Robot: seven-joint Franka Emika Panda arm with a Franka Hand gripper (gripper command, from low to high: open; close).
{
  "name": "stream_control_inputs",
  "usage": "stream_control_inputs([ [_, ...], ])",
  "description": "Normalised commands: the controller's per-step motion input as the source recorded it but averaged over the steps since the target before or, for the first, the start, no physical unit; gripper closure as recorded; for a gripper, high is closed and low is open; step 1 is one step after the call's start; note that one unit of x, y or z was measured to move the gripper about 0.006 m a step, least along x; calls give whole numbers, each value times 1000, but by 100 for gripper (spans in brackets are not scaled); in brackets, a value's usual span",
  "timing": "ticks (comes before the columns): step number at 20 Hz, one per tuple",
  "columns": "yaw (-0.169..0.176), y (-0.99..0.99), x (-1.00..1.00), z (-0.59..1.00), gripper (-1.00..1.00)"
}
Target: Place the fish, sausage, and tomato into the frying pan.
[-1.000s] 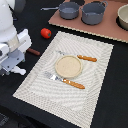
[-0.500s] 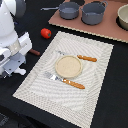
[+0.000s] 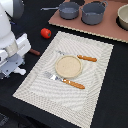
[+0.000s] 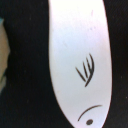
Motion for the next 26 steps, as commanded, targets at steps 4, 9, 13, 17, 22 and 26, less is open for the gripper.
stream_control_inputs([
  [4,0,-87,0,-62,100],
  [9,3,-166,10,133,100],
  [13,-24,238,20,1000,100],
  [17,-2,725,284,1000,100],
  [22,0,879,440,1000,100],
  [26,0,974,470,1000,100],
])
